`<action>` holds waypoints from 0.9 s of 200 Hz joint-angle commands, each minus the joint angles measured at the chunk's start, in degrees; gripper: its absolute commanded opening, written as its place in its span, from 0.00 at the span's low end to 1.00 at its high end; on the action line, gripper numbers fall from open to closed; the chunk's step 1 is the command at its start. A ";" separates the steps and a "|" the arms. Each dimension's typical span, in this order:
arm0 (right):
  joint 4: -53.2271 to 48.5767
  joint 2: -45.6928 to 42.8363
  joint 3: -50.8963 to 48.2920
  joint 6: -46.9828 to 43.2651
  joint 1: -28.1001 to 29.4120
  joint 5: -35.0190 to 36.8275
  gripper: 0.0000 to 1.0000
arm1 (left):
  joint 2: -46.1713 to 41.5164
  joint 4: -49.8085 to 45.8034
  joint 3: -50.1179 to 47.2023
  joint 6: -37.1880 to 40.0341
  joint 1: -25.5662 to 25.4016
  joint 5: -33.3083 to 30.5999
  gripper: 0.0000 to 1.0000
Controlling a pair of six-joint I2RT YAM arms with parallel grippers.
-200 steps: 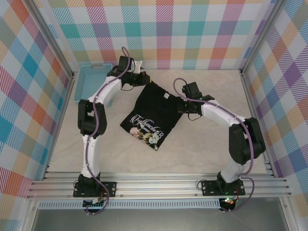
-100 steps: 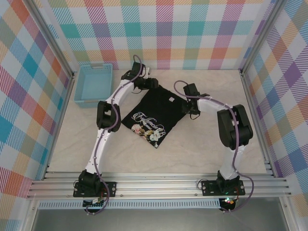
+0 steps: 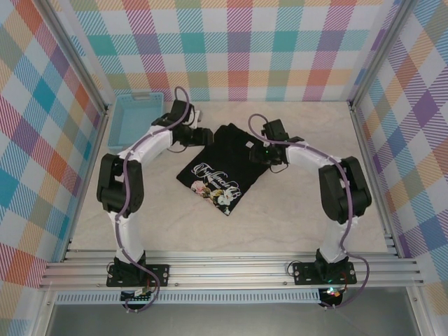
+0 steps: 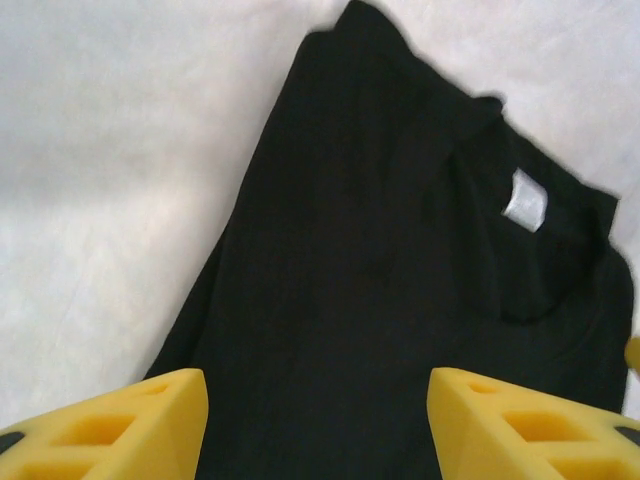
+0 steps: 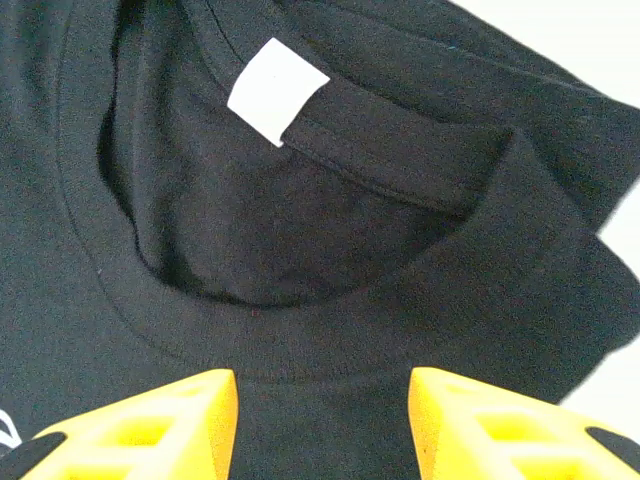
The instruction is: Fold the inside-out t-shirt
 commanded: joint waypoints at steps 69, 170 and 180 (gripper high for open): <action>-12.61 12.22 14.99 -8.01 -0.02 -6.68 0.48 | -12.76 7.34 -32.44 -4.83 -3.77 3.08 0.51; -14.18 5.36 17.03 -17.17 -1.40 -5.70 0.57 | -29.67 14.81 -36.11 -8.69 -11.40 1.11 0.65; -13.69 4.69 16.15 -15.08 -3.40 -5.00 0.60 | -27.42 16.92 -34.52 -9.96 -7.80 0.21 0.68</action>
